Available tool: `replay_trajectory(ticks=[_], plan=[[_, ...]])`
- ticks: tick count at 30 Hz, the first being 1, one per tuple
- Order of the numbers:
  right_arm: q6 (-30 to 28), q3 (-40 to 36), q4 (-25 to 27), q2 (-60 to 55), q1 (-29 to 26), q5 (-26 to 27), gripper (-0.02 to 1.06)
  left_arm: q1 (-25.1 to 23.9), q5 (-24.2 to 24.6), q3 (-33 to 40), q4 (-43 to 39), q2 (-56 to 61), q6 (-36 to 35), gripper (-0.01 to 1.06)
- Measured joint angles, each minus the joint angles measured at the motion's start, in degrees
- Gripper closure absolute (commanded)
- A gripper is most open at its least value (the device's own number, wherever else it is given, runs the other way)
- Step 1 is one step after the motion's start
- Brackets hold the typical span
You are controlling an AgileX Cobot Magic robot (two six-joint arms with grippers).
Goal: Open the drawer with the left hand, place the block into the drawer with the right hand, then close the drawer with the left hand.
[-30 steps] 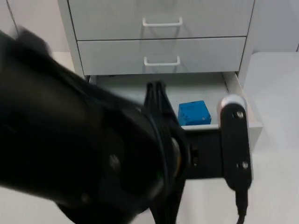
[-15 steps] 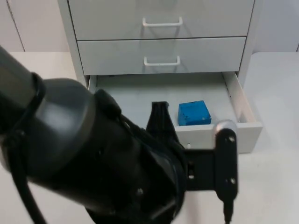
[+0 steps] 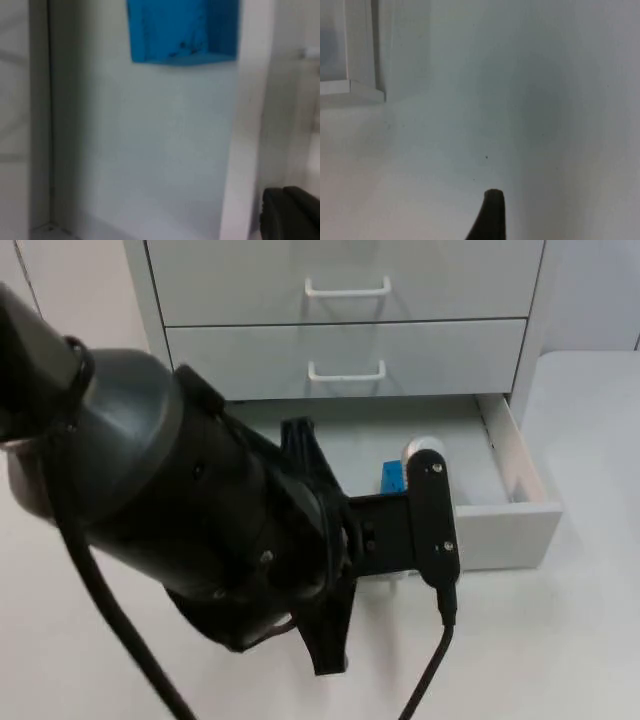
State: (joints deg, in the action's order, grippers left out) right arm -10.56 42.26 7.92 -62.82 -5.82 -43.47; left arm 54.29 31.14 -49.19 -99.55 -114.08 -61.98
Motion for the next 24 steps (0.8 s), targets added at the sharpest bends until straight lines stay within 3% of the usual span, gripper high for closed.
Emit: replay_trajectory(ticks=[8,16,24], plan=[[0.40,0.00,0.00,0.00,0.00,0.36,0.33,-1.36,-3.84,-3.36,0.46,-2.52,-0.11,1.05],[0.64,0.00,-0.73,0.00,0.00,0.46,0.33,-2.17,0.67,-7.53,0.04,-2.76,0.26,1.05],[1.11,0.00,-1.47,0.00,0.00,0.46,0.33,-5.40,-1.89,-9.23,0.04,-4.82,0.64,1.05]])
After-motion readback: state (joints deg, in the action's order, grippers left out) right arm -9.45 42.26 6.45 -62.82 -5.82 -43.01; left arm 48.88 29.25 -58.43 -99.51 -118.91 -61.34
